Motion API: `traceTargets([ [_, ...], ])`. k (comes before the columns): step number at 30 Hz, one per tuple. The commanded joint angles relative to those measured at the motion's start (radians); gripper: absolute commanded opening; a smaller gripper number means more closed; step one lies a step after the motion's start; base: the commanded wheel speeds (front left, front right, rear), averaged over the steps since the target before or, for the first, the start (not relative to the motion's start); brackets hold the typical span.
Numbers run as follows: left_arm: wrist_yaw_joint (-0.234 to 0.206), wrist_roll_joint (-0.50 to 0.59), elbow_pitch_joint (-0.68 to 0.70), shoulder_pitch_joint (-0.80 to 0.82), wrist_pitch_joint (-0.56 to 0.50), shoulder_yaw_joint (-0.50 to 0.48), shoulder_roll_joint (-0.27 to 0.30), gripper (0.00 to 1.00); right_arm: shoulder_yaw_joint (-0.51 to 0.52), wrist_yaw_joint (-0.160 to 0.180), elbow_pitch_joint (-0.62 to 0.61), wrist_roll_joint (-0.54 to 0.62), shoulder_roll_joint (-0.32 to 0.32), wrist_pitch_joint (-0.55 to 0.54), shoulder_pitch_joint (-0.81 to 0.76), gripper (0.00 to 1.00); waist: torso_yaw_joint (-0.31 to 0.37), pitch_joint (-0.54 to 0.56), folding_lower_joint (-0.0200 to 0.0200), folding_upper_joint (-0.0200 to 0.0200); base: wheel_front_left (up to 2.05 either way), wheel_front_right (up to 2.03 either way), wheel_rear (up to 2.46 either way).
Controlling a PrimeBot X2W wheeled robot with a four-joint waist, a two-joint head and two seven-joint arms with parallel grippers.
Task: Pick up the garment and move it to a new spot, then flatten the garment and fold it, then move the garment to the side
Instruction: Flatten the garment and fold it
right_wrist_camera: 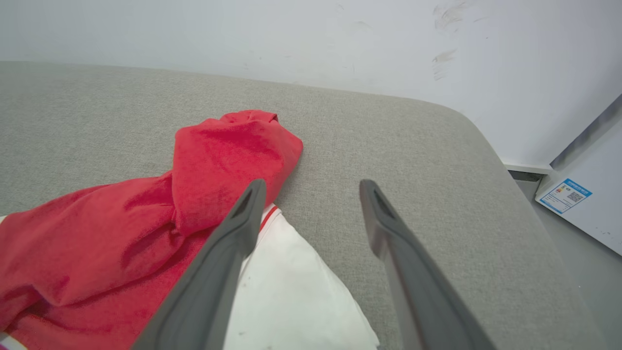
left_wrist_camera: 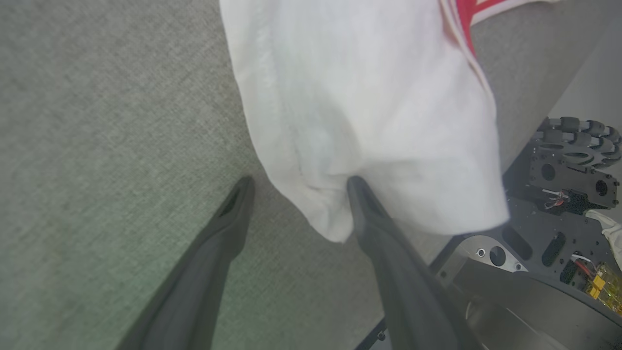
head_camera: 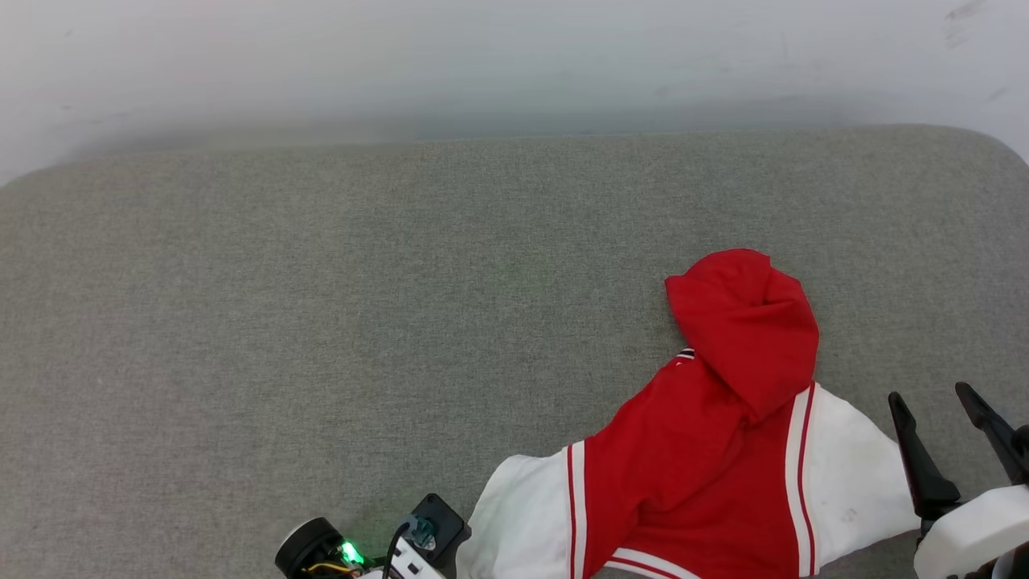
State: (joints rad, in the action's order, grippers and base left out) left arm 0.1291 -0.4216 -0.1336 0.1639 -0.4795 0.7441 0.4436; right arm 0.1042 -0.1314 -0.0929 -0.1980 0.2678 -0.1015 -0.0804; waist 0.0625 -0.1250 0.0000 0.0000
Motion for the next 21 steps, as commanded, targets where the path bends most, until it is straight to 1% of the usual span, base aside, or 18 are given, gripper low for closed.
traceTargets([
  [1, 0.000, -0.004, -0.032, -0.003, -0.003, 0.016, -0.002, 1.00, -0.001, 0.001, -0.004, 0.008, -0.004, 0.006, 0.015, 1.00, 0.002, -0.003, 0.0000, 0.0000, 0.00, 0.00, 0.00],
  [3, 0.000, -0.014, -0.077, 0.002, -0.008, 0.049, -0.005, 1.00, -0.003, 0.001, -0.007, 0.015, 0.002, 0.005, 0.021, 1.00, 0.004, -0.005, 0.0000, 0.0000, 0.00, 0.00, 0.00],
  [4, 0.001, -0.015, -0.087, 0.002, -0.010, 0.064, -0.003, 0.57, -0.002, 0.001, -0.008, 0.015, 0.003, 0.006, 0.021, 1.00, 0.004, -0.005, 0.0000, 0.0000, 0.00, 0.00, 0.00],
  [5, 0.001, -0.018, -0.096, 0.006, -0.005, 0.077, -0.003, 0.00, -0.001, 0.001, -0.008, 0.016, 0.003, 0.005, 0.020, 1.00, 0.004, -0.005, 0.0000, 0.0000, 0.00, 0.00, 0.00],
  [8, 0.001, -0.031, -0.112, 0.012, 0.012, 0.098, -0.005, 0.00, 0.003, 0.001, -0.009, 0.017, 0.003, 0.009, 0.020, 1.00, -0.001, 0.003, 0.0000, 0.0000, 0.00, 0.00, 0.00],
  [10, 0.001, -0.034, -0.112, 0.016, 0.024, 0.093, -0.006, 0.00, 0.004, 0.001, -0.010, 0.018, 0.001, 0.011, 0.017, 1.00, -0.003, 0.007, 0.0000, 0.0000, 0.00, 0.00, 0.00],
  [12, -0.004, -0.032, -0.109, 0.029, 0.058, 0.076, -0.001, 0.00, 0.010, 0.001, -0.010, 0.020, -0.003, 0.012, 0.009, 1.00, -0.009, 0.017, 0.0000, 0.0000, 0.00, 0.00, 0.00],
  [18, -0.058, -0.035, -0.055, 0.054, 0.163, -0.004, 0.021, 0.00, 0.019, 0.001, -0.014, 0.025, -0.013, 0.013, -0.014, 1.00, -0.026, 0.047, 0.0000, 0.0000, 0.00, 0.00, 0.00],
  [21, -0.090, -0.037, -0.020, 0.066, 0.201, -0.052, 0.050, 0.00, 0.025, 0.001, -0.016, 0.027, -0.017, 0.010, -0.023, 1.00, -0.033, 0.058, 0.0000, 0.0000, 0.00, 0.00, 0.00],
])
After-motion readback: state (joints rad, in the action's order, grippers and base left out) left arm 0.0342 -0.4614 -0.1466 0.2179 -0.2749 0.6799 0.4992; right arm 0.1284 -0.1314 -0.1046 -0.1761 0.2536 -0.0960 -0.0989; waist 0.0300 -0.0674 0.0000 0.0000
